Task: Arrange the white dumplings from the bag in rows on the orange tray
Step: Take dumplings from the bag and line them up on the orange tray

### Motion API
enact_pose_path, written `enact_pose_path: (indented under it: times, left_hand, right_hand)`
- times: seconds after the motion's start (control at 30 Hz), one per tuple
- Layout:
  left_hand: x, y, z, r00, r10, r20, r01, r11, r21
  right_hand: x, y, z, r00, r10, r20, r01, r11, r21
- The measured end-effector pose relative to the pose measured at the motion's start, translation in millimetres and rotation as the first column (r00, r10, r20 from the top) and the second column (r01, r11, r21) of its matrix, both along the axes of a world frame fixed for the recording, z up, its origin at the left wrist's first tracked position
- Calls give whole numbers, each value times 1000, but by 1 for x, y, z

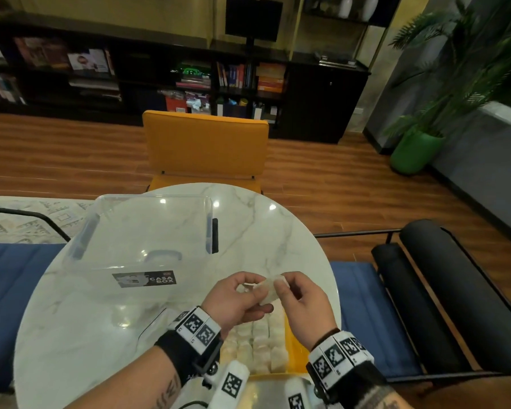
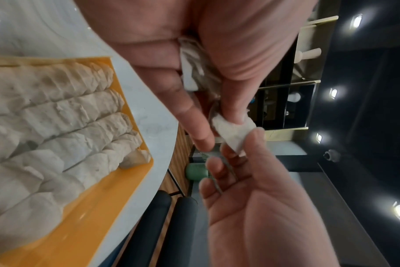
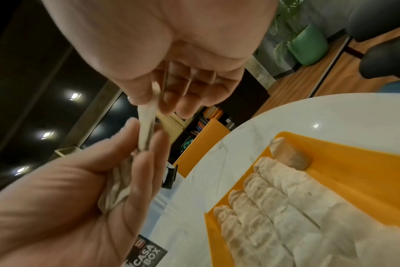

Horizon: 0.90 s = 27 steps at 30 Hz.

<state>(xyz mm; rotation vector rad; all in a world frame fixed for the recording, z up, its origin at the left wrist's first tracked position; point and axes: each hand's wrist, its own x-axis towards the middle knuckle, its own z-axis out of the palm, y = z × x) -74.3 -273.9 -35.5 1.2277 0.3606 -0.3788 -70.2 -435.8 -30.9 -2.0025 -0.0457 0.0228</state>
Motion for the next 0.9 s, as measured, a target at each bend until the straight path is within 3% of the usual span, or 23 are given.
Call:
enact_pose_path:
  times: [0.17, 0.3, 0.37, 0.43, 0.53, 0.73, 0.9]
  left_hand:
    - [3, 0, -8, 998, -46, 46, 41, 995, 94]
    - [6, 12, -27, 996, -65, 56, 43, 943, 331]
    - [7, 23, -39, 996, -73, 51, 35, 846, 532]
    - [5, 33, -50, 991, -129, 34, 62, 674, 736]
    - [0, 42, -60, 981, -188, -48, 129, 449, 884]
    - [-1, 42, -72, 928, -276, -251, 328, 284, 901]
    - [1, 42, -74, 915, -316, -250, 336, 256, 906]
  right_hand:
    - [9, -12, 8, 999, 48, -19, -49, 996, -70]
    - [21, -20, 10, 997, 43, -64, -54, 979, -196]
    - [33, -32, 9, 995, 5, -99, -31, 965, -262]
    - [44, -44, 6, 990, -11, -142, -40, 936, -349]
    - [55, -56, 1, 982, 0, -188, -90, 878, -471]
    - [65, -59, -17, 925, 138, -353, -342, 707, -620]
    - [69, -50, -42, 828, 226, -514, -556, 451, -698]
